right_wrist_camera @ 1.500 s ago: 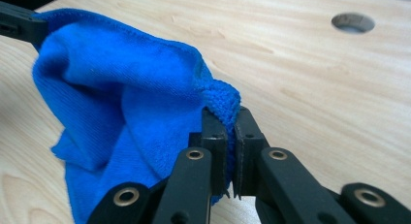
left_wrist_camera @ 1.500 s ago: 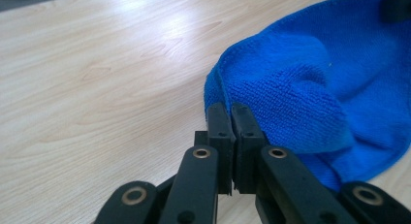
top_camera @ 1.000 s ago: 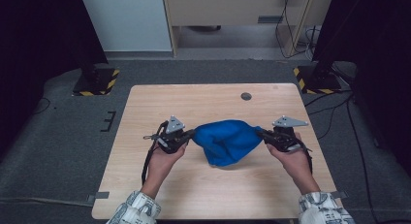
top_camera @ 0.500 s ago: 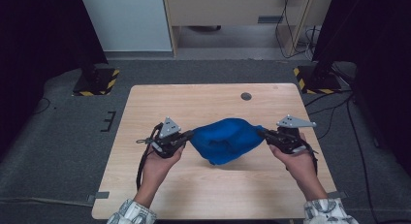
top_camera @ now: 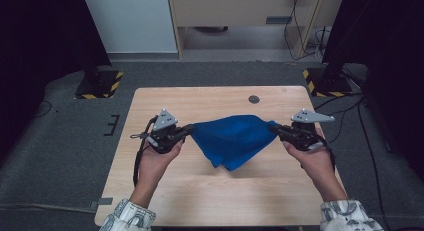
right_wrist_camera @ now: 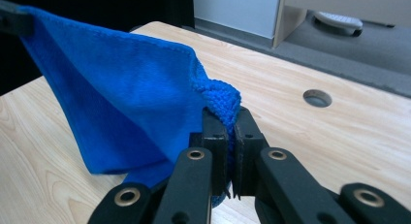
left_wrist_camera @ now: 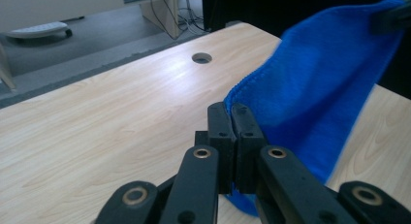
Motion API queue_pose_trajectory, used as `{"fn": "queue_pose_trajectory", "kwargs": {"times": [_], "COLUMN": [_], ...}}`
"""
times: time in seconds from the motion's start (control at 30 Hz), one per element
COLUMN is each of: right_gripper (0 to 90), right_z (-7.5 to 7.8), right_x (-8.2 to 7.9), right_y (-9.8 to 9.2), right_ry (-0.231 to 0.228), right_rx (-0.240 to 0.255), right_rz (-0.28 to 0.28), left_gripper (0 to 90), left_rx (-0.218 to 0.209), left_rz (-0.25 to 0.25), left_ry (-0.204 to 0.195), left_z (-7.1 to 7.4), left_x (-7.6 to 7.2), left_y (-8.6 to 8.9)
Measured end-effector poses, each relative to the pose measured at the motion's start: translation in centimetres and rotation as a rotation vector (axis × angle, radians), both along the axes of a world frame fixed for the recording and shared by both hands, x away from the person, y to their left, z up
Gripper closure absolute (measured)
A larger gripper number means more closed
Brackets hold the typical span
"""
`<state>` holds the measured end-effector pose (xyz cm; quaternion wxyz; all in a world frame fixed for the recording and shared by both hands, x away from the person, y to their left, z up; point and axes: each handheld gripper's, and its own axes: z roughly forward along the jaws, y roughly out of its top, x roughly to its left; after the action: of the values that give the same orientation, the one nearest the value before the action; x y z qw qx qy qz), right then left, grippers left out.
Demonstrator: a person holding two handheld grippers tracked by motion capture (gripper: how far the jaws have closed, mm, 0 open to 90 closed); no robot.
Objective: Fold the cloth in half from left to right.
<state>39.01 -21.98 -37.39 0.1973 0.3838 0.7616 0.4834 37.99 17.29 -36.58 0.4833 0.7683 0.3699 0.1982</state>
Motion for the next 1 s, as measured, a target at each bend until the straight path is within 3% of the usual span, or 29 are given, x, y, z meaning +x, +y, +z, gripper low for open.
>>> {"fn": "queue_pose_trajectory", "kwargs": {"times": [0.17, 0.3, 0.53, 0.67, 0.8, 0.87, 1.0], "right_gripper": [86.4, 86.5, 86.4, 86.3, 85.4, 85.3, 84.9], "right_z": [0.1, -1.7, -4.7, -5.9, -6.8, -7.1, -7.9], "right_x": [1.2, 3.2, 6.3, 7.5, 8.5, 8.8, 9.3], "right_y": [-0.2, -0.2, 0.1, 0.4, 1.0, 1.3, 1.4], "right_ry": [0.016, 0.047, 0.113, 0.138, 0.158, 0.169, 0.182], "right_rx": [-0.042, -0.031, -0.041, -0.049, -0.065, -0.062, -0.079], "right_rz": [-0.011, -0.025, -0.047, -0.053, -0.061, -0.059, -0.064], "left_gripper": [88.2, 88.1, 88.0, 88.0, 88.0, 88.0, 88.0], "left_rx": [0.022, 0.023, 0.069, 0.079, 0.102, 0.137, 0.145], "left_rz": [-0.005, 0.006, 0.024, 0.041, 0.041, 0.031, 0.025], "left_ry": [0.037, 0.059, 0.109, 0.137, 0.141, 0.14, 0.144], "left_z": [-0.7, -1.8, -4.2, -5.3, -6.1, -6.5, -7.0], "left_x": [2.5, 4.7, 8.1, 9.3, 10.2, 10.5, 11.0], "left_y": [-0.6, -1.1, -1.4, -1.1, -1.1, -1.3, -1.5]}}
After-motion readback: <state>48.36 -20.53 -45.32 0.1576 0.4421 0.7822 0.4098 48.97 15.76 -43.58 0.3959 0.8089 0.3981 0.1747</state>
